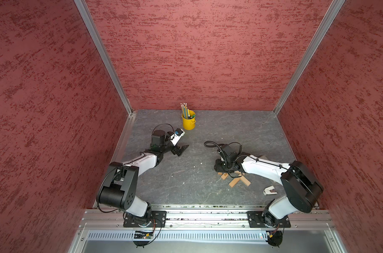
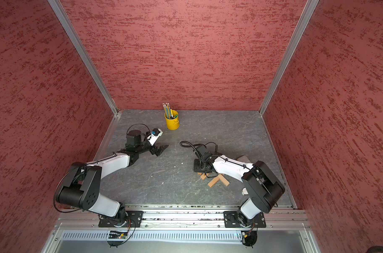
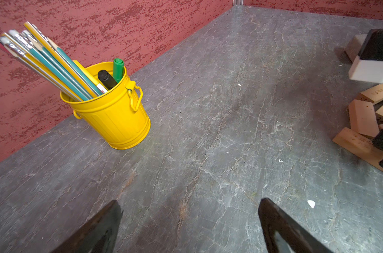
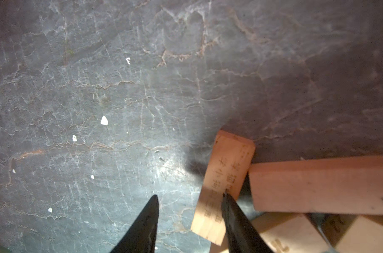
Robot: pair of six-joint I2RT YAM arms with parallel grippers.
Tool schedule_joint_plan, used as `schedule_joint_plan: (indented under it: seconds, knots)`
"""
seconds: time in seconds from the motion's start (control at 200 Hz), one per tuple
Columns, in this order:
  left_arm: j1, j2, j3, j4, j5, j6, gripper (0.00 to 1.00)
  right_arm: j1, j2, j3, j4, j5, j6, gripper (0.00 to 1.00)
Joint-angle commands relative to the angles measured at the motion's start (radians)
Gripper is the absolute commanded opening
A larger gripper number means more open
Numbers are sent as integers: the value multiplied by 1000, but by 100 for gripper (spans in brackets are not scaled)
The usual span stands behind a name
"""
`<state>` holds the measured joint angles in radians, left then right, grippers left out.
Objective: Assemble the number 8 with building blocks
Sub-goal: Move the building block to the center of the board.
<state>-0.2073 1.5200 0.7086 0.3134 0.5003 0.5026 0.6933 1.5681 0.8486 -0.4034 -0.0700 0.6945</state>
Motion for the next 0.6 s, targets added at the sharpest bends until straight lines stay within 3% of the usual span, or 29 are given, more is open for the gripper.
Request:
schedule_joint_plan:
  seconds: [0.0, 0.13, 0.591]
  knots:
    - [3, 4, 12, -12, -2, -3, 99, 6, 18, -23, -12, 33, 42, 49]
    - [3, 6, 13, -12, -2, -3, 99, 7, -14, -58, -8, 96, 74, 49]
    - [3, 8, 14, -8, -17, -4, 100, 6, -88, -91, -41, 151, 159, 48]
